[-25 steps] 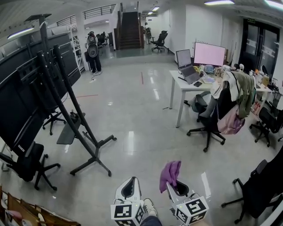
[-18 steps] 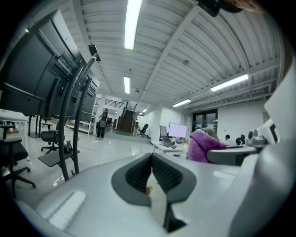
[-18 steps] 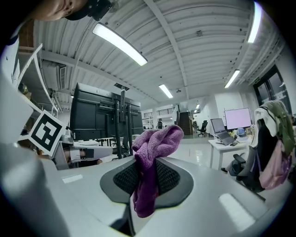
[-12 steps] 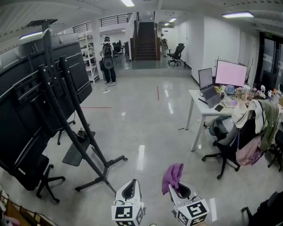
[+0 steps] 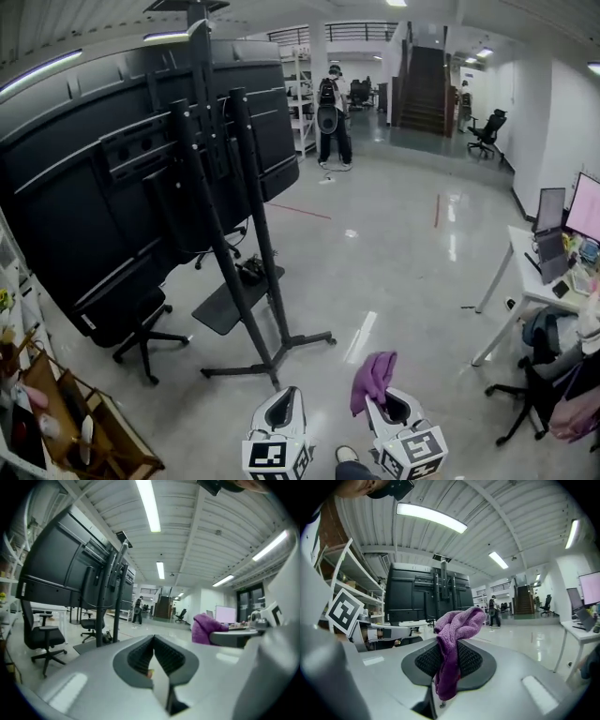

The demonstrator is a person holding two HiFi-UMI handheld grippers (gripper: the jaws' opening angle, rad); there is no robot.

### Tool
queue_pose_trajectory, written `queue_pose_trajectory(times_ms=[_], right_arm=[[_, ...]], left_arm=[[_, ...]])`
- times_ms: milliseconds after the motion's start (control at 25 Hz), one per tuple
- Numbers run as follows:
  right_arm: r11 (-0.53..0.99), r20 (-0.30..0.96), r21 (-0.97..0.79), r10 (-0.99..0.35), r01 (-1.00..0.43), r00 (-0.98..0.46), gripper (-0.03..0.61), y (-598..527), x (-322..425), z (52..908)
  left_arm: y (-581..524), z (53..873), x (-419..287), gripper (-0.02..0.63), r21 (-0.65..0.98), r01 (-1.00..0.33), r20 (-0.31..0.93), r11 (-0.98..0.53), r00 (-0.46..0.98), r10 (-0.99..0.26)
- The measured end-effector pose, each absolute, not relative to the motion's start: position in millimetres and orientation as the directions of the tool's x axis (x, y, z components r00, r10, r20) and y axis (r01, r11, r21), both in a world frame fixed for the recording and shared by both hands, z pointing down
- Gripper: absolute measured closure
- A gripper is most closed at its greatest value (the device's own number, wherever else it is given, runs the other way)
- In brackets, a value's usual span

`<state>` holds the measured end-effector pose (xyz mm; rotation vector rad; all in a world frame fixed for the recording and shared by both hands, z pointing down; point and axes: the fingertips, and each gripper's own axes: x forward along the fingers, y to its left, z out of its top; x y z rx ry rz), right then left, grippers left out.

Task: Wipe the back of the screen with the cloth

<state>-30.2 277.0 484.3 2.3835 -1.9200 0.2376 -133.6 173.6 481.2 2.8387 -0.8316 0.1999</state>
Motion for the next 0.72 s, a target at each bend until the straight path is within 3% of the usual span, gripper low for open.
queue_pose_trajectory(times_ms=[360,720], right_arm=[[0.222,0.110,-0.003,-0.969,-0.975,-0.221,0.515,119.2,-26.2,442.4],[0.557,0.064,0.017,-0.829,-0.830,-0.555,0.515,33.6,-83.5,417.4]], left_arm=[[72.0,446.8,-167.3,0.606,0.124,-0.843,0.144,-0.523,0.537,-0.831],[37.4,427.3,-230.5,0.606,0.102,-0.972,0.138,-0.210,0.223,-0.965]])
